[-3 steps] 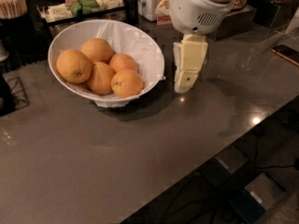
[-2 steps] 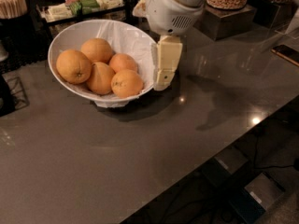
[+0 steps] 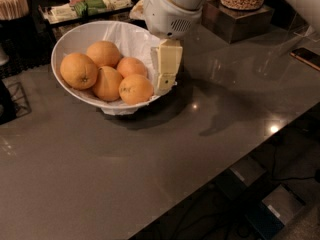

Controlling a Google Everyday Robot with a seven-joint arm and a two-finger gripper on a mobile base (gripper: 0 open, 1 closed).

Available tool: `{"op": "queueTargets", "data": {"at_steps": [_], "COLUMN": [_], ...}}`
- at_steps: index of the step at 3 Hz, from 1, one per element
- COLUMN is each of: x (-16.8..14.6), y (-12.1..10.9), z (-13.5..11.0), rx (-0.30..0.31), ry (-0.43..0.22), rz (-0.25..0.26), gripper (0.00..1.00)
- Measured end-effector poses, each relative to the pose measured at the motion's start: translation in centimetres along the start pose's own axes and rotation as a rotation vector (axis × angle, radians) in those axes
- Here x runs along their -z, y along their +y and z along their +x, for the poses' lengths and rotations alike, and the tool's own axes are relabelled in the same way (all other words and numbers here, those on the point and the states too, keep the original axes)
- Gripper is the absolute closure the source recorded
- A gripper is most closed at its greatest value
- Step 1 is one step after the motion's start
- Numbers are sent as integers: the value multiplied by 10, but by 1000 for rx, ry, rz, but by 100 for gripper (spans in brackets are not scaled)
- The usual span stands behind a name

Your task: Pick orange from white bowl

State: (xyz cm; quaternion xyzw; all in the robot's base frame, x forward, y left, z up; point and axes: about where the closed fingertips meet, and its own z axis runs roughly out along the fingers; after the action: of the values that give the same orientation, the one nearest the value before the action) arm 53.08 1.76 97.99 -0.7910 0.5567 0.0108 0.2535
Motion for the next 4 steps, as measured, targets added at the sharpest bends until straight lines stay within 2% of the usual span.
{"op": "queueTargets", "data": {"at_steps": [1, 2, 3, 4], "x": [-5, -21, -30, -34], "y": [0, -20, -43, -57], "z": [-2, -26, -58, -81], "rx": [-13, 14, 57, 56], "ry": [-39, -197, -380, -534], "rz": [32, 94, 118, 102], "gripper": [0, 0, 0, 0]}}
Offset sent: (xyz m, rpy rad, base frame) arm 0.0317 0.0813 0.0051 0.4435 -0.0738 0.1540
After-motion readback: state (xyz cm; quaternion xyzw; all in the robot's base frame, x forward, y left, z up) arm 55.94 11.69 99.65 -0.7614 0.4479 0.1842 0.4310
